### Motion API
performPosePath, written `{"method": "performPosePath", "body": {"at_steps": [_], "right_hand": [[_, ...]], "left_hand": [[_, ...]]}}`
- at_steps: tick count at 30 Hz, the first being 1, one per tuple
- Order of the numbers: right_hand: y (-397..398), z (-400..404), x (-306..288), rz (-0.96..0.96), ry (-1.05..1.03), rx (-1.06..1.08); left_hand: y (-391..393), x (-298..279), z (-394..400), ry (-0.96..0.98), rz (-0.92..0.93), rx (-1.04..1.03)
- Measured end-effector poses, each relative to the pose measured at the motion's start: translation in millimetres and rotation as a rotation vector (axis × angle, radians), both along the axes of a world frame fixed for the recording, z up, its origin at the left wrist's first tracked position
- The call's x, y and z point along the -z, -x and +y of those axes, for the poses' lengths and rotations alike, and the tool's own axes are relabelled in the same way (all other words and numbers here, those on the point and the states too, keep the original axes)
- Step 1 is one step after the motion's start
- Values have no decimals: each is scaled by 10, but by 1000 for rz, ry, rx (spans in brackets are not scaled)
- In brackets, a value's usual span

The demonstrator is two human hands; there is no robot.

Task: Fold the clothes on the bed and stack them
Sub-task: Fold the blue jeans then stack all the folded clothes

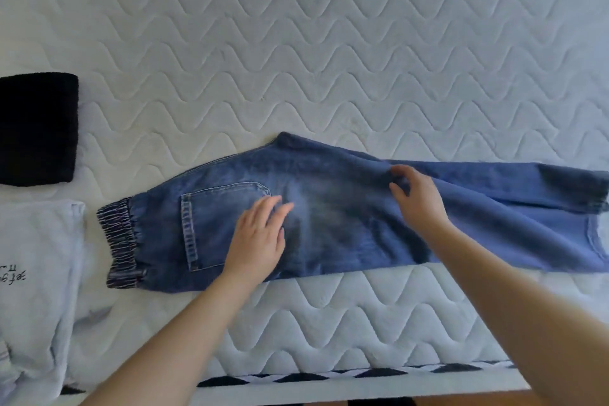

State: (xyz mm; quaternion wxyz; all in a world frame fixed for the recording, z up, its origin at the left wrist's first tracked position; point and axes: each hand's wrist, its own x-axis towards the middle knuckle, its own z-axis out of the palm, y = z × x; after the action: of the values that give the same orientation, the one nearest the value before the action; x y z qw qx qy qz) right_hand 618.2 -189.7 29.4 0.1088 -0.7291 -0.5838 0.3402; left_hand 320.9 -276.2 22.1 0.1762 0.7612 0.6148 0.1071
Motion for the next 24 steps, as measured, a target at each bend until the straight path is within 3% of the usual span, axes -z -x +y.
{"method": "performPosePath", "body": {"at_steps": [7, 12, 15, 18, 24], "right_hand": [[-1256, -819, -52, 73, 40, 389], [-2016, -1151, 68, 52, -10, 601], [-2426, -1218, 156, 29, -59, 842], [-2851, -1249, 283, -52, 46, 1085], [-3416, -1208, 464, 249, 229, 1353]], "left_hand": [[-1456, 193, 145, 276, 48, 419], [-2247, 231, 254, 268, 156, 547], [-2617, 307, 281, 262, 242, 612], [-2919, 436, 289, 264, 347, 653], [-3138, 688, 201, 313, 496, 593]]}}
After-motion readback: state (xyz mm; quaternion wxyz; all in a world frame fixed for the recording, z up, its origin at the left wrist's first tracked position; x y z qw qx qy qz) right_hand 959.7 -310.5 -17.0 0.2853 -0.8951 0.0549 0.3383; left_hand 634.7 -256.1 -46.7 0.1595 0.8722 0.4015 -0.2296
